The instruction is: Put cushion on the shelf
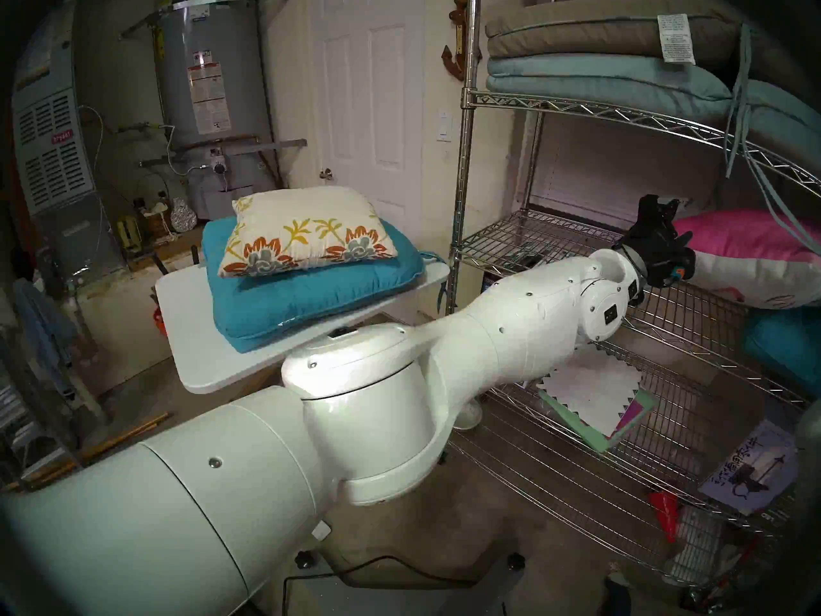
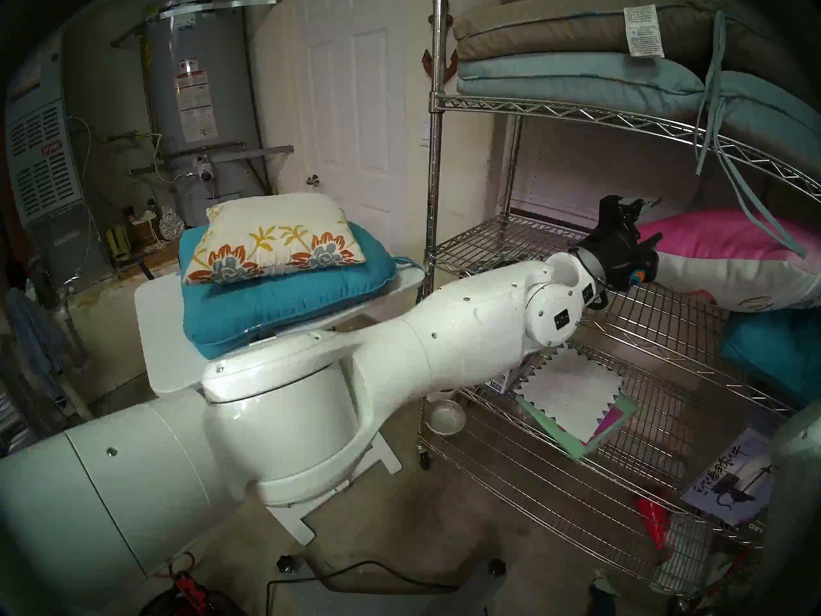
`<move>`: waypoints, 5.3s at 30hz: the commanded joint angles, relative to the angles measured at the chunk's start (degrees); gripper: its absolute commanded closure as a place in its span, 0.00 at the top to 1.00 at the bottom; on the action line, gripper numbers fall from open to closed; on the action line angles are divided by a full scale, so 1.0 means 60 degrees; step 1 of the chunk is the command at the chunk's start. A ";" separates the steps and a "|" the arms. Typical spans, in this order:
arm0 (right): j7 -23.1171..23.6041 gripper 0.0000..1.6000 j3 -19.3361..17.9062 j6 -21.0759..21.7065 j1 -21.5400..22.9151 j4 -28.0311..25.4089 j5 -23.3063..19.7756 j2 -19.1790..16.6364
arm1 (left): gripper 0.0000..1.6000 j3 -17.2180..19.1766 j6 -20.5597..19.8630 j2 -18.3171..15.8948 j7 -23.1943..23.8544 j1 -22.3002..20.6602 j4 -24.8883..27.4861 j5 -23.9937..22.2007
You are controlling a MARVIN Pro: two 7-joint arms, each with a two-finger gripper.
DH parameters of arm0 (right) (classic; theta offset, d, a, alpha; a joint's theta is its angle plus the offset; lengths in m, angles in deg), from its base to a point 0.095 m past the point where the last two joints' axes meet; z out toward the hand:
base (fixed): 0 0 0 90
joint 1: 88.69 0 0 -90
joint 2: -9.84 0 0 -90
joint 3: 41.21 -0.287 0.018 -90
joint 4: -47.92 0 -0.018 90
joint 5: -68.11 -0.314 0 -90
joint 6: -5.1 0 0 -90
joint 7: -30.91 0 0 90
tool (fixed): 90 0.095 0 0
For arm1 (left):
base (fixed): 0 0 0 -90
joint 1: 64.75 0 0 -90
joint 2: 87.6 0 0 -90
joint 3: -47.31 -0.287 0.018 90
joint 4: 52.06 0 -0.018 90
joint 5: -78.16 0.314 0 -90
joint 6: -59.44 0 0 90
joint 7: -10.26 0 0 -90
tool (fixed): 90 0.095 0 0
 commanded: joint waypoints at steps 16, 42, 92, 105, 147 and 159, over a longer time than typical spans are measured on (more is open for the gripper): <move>-0.0715 0.00 -0.1029 -0.0854 0.0074 0.0980 0.0836 -0.1692 | 0.76 0.0031 -0.0007 0.0006 -0.0090 -0.0167 0.0012 -0.0124; 0.0113 1.00 -0.1007 -0.1452 0.0372 0.1235 0.0810 -0.0813 | 0.76 -0.0022 -0.0014 0.0006 -0.0156 -0.0246 0.0000 -0.0289; 0.1872 0.00 -0.1954 -0.2862 -0.1040 0.0048 0.0810 0.1040 | 0.76 -0.0312 -0.0026 0.0006 -0.0363 -0.0400 -0.0047 -0.0621; 0.1803 0.00 -0.1973 -0.3585 -0.1275 0.0454 0.1107 0.0697 | 0.76 -0.0390 -0.0024 0.0006 -0.0404 -0.0425 -0.0062 -0.0705; 0.1325 0.00 -0.1995 -0.4627 -0.1352 0.2125 0.2606 -0.0845 | 0.76 -0.0464 -0.0012 0.0006 -0.0402 -0.0407 -0.0078 -0.0914; 0.1239 0.00 -0.2098 -0.4771 -0.1378 0.2440 0.2986 -0.1178 | 0.76 -0.0473 -0.0012 0.0006 -0.0402 -0.0408 -0.0080 -0.0953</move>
